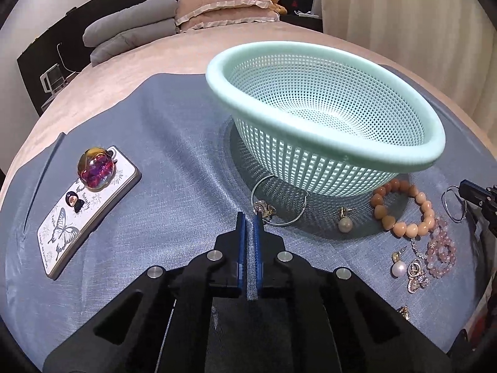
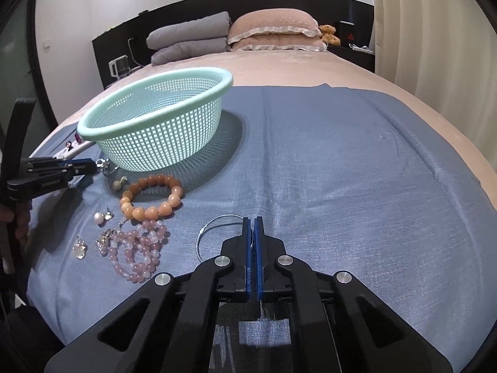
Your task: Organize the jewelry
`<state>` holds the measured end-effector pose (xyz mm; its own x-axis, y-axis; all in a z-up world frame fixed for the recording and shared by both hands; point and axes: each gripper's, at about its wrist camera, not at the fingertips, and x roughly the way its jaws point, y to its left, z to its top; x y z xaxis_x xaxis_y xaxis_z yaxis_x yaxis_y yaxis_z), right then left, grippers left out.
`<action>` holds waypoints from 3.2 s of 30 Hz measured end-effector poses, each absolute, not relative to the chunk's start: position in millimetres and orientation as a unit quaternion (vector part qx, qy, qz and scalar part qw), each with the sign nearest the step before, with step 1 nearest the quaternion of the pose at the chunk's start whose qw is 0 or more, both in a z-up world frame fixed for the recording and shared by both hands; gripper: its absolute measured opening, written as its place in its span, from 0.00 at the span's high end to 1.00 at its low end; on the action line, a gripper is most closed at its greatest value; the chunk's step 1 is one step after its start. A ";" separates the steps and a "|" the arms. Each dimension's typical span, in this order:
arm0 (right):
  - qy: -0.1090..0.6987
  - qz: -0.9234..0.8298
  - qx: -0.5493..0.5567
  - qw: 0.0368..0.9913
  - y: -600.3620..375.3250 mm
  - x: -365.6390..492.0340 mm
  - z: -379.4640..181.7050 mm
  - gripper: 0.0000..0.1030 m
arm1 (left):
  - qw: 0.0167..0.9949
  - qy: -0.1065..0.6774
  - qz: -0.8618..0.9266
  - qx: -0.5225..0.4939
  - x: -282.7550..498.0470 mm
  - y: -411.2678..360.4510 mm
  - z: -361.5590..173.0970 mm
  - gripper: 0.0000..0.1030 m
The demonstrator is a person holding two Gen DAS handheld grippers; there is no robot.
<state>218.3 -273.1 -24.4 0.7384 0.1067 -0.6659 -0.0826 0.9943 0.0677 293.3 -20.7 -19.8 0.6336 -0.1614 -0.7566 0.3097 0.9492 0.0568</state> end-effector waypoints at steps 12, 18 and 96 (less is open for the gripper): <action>0.347 0.059 0.026 0.936 -278.2 216.4 -12.9 0.98 | 0.904 0.389 -0.152 0.091 288.2 -23.6 -13.5 0.80; 0.346 0.061 0.030 0.936 -279.9 217.2 -14.9 0.98 | 0.904 0.389 -0.152 0.091 296.3 -29.7 -12.3 0.62; 0.335 0.152 0.025 0.929 -220.4 337.9 34.2 0.90 | 0.901 0.393 -0.182 0.029 338.4 -44.0 41.7 0.54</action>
<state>337.9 -220.4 34.2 0.7290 0.2984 -0.6161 -0.2649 0.9528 0.1481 338.4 -44.0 41.7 0.6244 -0.3044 -0.7194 0.3501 0.9323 -0.0906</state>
